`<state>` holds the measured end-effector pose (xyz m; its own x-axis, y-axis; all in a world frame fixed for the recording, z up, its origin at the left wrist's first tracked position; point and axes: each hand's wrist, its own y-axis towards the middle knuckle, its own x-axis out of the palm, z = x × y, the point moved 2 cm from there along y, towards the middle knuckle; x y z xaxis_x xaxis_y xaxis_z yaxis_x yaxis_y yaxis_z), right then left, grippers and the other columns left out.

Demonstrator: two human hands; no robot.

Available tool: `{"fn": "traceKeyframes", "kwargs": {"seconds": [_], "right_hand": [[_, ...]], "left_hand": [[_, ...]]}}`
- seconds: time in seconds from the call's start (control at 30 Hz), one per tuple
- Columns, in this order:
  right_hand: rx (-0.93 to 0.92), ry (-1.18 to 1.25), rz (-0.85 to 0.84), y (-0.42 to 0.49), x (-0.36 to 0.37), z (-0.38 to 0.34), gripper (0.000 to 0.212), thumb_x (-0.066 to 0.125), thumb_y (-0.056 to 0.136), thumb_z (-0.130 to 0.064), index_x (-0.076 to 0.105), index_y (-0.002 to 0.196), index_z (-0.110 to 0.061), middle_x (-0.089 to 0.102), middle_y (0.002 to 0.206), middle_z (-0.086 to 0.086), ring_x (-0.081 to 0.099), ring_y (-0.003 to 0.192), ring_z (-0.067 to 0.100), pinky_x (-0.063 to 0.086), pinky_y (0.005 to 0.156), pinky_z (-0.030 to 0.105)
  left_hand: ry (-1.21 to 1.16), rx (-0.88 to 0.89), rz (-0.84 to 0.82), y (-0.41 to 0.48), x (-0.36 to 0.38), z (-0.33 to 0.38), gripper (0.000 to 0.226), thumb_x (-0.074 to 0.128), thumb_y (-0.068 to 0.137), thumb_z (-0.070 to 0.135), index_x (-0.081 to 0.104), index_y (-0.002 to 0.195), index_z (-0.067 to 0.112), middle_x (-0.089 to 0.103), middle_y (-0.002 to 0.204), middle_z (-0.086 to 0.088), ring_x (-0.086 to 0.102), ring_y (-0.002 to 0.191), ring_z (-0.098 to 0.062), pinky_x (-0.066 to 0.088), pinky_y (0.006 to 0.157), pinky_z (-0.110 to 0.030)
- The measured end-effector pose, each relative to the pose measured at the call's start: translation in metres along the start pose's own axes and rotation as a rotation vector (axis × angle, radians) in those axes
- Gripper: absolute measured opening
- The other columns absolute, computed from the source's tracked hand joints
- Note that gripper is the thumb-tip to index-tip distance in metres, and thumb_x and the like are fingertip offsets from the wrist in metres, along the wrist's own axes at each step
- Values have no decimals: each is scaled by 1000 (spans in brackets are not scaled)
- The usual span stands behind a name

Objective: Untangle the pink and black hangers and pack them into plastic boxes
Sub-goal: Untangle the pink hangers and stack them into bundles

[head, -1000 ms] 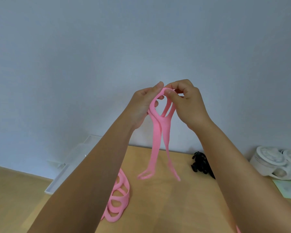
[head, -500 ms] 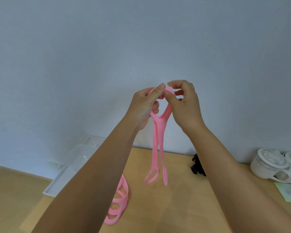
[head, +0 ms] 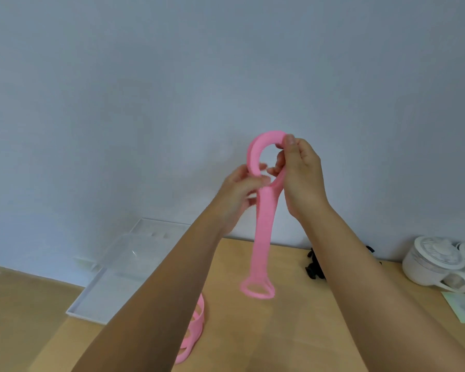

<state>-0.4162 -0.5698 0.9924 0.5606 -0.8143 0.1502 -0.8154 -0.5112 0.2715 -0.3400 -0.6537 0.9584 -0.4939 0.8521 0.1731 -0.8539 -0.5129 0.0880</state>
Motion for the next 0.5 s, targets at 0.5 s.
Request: {"fn": "traceKeyframes", "kwargs": {"seconds": [0.5], "right_hand": [[55, -5, -222, 1, 8, 1, 27, 41, 99, -31, 55, 79, -21, 44, 67, -3, 47, 57, 12, 44, 58, 27]], "left_hand": [[173, -16, -139, -2, 6, -20, 21, 66, 62, 16, 67, 82, 11, 70, 74, -2, 68, 74, -18, 52, 76, -32]]}}
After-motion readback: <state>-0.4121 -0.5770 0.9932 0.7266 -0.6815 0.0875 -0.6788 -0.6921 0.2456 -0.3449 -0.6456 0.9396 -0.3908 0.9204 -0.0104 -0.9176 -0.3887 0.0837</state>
